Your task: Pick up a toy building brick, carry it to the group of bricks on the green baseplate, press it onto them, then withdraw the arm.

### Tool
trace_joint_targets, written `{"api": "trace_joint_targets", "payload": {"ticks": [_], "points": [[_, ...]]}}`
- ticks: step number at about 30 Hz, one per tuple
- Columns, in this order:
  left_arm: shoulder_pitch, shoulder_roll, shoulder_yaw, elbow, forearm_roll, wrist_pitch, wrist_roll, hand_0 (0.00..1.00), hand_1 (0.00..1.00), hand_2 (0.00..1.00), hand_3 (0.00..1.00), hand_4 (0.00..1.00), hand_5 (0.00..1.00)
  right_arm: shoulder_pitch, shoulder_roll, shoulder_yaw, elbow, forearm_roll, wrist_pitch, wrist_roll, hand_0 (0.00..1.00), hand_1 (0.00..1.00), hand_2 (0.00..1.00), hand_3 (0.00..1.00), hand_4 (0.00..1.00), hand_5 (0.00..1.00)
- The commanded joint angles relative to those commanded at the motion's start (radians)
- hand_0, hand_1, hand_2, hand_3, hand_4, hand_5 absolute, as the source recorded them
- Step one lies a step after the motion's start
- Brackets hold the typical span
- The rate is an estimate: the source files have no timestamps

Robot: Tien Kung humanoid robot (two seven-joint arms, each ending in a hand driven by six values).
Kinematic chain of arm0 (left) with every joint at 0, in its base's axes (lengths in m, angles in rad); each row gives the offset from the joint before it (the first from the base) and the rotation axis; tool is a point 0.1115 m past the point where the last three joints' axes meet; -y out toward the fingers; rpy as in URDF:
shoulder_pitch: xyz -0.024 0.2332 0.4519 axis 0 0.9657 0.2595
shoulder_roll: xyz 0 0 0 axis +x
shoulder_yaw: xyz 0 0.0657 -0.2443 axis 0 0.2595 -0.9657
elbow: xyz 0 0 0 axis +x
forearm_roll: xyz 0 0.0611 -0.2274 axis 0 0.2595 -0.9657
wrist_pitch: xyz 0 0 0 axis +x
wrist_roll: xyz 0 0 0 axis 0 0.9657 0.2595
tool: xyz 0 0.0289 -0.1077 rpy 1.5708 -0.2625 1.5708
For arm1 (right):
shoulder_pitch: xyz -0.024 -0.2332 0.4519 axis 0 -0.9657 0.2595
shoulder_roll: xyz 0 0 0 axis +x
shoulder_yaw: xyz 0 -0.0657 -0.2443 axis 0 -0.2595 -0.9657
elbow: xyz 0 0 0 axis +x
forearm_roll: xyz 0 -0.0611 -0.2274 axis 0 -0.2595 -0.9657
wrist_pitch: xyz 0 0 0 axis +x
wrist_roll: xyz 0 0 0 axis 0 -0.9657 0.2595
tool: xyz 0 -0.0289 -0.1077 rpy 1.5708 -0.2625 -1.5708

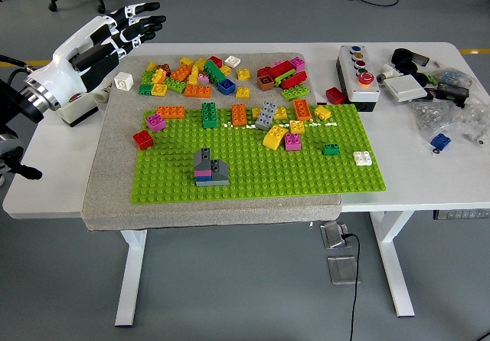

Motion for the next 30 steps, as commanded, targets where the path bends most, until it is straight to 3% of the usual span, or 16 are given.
{"api": "trace_joint_targets", "payload": {"ticks": [6,8,19,30], "points": [[-0.013,0.009,0.018,0.050,-0.240,-0.036,0.025,0.989,0.952,0.895,0.929,0.998,0.694,0.001,0.000,-0.002,0.000,-0.001,0.001,0.000,0.738,0.640,0.691,0.558,0.803,0.508],[-0.015,0.012,0.022,0.058,-0.277,-0.038,0.028,0.991,0.951,0.893,0.927,0.998,0.718,0.002,0.000,-0.002,0.000,-0.001,0.001,0.000,0.739,0.639,0.691,0.557,0.803,0.509],[-0.031,0.025,0.031,0.119,-0.273,-0.067,0.015,0.993,0.948,0.890,0.925,0.998,0.725,0.001,0.001,-0.006,0.000,-0.003,0.002,0.000,0.738,0.640,0.691,0.558,0.803,0.508],[-0.047,0.020,0.025,0.210,-0.206,-0.082,-0.019,0.998,0.946,0.886,0.915,0.998,0.742,0.000,-0.002,-0.008,0.000,-0.005,0.003,0.000,0.737,0.639,0.691,0.557,0.803,0.509]]}}
